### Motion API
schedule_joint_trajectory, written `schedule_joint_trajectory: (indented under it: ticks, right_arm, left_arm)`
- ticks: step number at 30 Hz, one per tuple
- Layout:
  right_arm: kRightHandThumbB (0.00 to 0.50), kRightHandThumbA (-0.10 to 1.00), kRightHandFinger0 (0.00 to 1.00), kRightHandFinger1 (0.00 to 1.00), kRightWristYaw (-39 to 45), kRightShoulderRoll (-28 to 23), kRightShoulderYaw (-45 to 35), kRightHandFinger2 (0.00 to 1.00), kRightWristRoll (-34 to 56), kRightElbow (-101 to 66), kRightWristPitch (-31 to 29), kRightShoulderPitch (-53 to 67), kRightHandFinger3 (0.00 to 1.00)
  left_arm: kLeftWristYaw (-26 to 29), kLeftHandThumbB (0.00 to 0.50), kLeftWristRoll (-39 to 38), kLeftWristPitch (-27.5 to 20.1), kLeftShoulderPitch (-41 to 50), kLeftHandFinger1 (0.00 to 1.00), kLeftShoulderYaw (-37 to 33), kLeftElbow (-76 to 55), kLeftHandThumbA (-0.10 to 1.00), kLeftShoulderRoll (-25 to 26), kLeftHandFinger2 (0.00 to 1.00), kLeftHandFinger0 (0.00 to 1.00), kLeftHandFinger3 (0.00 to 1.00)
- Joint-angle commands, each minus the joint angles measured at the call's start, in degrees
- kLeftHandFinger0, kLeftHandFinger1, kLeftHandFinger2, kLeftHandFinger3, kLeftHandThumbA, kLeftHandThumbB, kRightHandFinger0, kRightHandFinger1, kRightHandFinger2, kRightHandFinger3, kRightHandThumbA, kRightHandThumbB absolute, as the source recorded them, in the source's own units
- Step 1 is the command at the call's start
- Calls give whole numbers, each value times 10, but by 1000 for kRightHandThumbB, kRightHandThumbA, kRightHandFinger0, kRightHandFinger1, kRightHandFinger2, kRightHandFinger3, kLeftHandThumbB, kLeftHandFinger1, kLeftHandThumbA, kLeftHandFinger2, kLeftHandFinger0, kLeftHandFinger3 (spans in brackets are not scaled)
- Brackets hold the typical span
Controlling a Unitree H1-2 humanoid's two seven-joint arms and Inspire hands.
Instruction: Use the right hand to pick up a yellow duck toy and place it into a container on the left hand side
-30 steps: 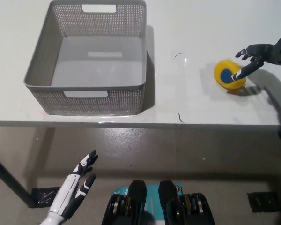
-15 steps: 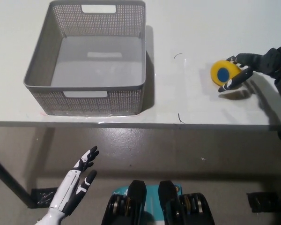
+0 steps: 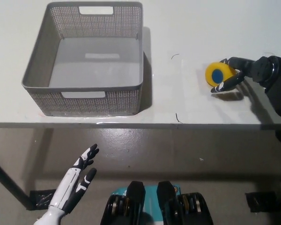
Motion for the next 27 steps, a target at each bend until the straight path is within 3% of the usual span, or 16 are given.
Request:
schedule_joint_trajectory:
  ticks: [1, 4, 5, 6, 7, 8, 9, 10, 11, 12, 13, 15, 17, 20, 23, 27]
  right_arm:
    - [371, 676, 1000, 1000, 7, 15, -14, 1000, 22, 12, 12, 16, 1000]
    - [307, 451, 897, 964, -18, 15, -10, 1000, 17, 12, 14, 19, 1000]
    - [280, 182, 447, 566, -50, 16, -4, 731, 10, 10, 14, 22, 1000]
    - [274, 39, 519, 724, -65, 16, -1, 799, 7, 9, 8, 24, 966]
    - [246, -82, 863, 1000, -103, 14, 2, 922, 3, 5, -3, 29, 716]
    - [226, -96, 1000, 1000, -117, 13, 3, 947, 1, 4, -7, 32, 643]
    - [146, -100, 684, 767, -153, 13, -1, 749, 2, 4, 1, 33, 813]
    - [141, -100, 208, 380, -176, 10, -12, 552, 13, 3, -10, 35, 664]
    - [135, -100, 113, 383, -184, 9, -14, 531, 15, 3, -14, 36, 563]
    - [147, -100, 226, 507, -213, 8, -25, 566, 25, 1, -26, 40, 501]
    - [144, -100, 235, 516, -217, 8, -26, 599, 26, 1, -27, 40, 500]
    - [110, -100, 173, 605, -240, 5, -35, 885, 32, -1, -40, 42, 534]
    - [111, -100, 141, 667, -250, 3, -41, 1000, 37, -1, -52, 44, 567]
    - [108, -100, 184, 759, -256, 1, -50, 1000, 41, 0, -59, 44, 975]
    - [121, -100, 247, 792, -273, -1, -57, 1000, 44, 0, -60, 45, 1000]
    - [115, -100, 139, 679, -293, -3, -66, 1000, 52, 0, -73, 40, 1000]
  left_arm:
    - [0, 300, -5, -18, -14, 1000, 7, -11, 1000, 7, 1000, 1000, 1000]
    - [0, 300, -9, -17, -16, 1000, 8, -12, 1000, 7, 1000, 1000, 1000]
    - [0, 294, -10, -19, -18, 1000, 9, -12, 1000, 7, 1000, 1000, 1000]
    - [0, 293, -9, -21, -19, 1000, 9, -11, 1000, 7, 1000, 1000, 1000]
    - [1, 291, -7, -25, -21, 1000, 9, -8, 1000, 8, 1000, 1000, 1000]
    - [1, 291, -7, -26, -21, 1000, 9, -7, 1000, 8, 1000, 1000, 1000]
    - [0, 289, -7, -23, -24, 1000, 8, -7, 1000, 9, 1000, 1000, 1000]
    - [0, 290, -9, -25, -26, 1000, 9, -5, 1000, 9, 1000, 1000, 1000]
    - [-1, 294, -10, -24, -26, 1000, 9, -4, 1000, 9, 1000, 1000, 1000]
    - [-1, 296, -12, -22, -25, 1000, 10, -5, 1000, 9, 1000, 1000, 1000]
    - [-2, 296, -12, -22, -26, 1000, 10, -4, 1000, 9, 1000, 1000, 1000]
    - [-1, 292, -13, -24, -26, 1000, 9, -2, 1000, 9, 1000, 1000, 1000]
    - [-1, 286, -11, -23, -26, 1000, 9, -3, 1000, 9, 1000, 1000, 1000]
    - [0, 275, -8, -23, -25, 1000, 9, -4, 1000, 10, 1000, 1000, 1000]
    - [-4, 270, -14, -18, -23, 1000, 9, -7, 1000, 9, 1000, 1000, 1000]
    - [-4, 266, -11, -12, -22, 1000, 9, -11, 1000, 10, 1000, 1000, 1000]
